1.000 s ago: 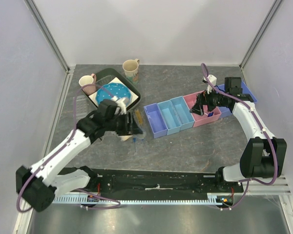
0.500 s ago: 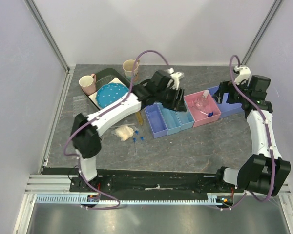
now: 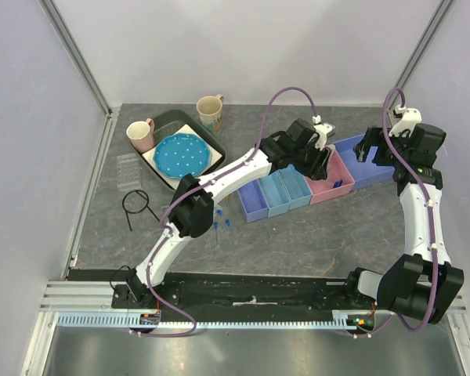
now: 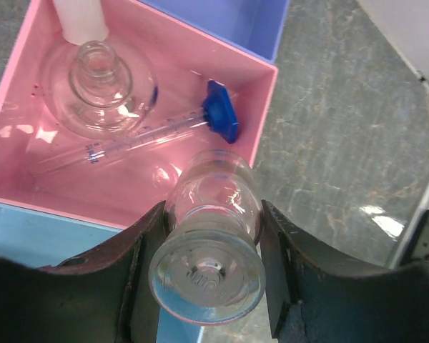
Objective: Organize the chemistry lab equipment
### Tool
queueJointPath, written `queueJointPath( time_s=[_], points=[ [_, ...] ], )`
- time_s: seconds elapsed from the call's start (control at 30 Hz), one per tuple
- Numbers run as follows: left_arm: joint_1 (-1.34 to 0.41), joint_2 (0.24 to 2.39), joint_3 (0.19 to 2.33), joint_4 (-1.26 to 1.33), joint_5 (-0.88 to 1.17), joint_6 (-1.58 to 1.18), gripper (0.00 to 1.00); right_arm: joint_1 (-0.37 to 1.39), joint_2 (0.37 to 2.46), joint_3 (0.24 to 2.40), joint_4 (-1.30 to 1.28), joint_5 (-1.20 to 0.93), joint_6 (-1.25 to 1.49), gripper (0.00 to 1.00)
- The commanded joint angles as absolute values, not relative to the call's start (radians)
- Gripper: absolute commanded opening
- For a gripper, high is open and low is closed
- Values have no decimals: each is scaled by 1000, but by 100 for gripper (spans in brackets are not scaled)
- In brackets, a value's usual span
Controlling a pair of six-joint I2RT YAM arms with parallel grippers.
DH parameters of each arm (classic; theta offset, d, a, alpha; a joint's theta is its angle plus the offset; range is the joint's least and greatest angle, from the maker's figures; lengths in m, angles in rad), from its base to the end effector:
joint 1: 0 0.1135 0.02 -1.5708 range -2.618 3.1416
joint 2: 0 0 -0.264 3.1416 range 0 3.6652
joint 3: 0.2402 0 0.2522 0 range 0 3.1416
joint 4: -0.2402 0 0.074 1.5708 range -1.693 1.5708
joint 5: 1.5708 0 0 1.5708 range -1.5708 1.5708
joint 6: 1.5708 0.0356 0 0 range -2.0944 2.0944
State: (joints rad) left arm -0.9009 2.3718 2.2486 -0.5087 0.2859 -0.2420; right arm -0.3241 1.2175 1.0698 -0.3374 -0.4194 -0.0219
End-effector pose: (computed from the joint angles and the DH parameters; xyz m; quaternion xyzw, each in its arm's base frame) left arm 0.3320 -0.4353 0.2628 0.3466 0.8144 -0.3491 0.3079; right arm 0.2644 -0.0735 0.3348 0.0198 0.8441 0.0886 0.5284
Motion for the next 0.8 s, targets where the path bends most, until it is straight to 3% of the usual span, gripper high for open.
queueJointPath(
  time_s=[0.0,0.53,0.77],
  points=[
    [-908,2405,2353,-497,215,-132,13,-328,1207,1062,-293,-417,-3,98],
    [-960,2543,2427,-578,69,-2,25,-328,1229,1054,-287,-443,25,98],
    [-976,2571,2434,-581,48,0,46,-328,1232,1051,-279,-454,26,98]
  ],
)
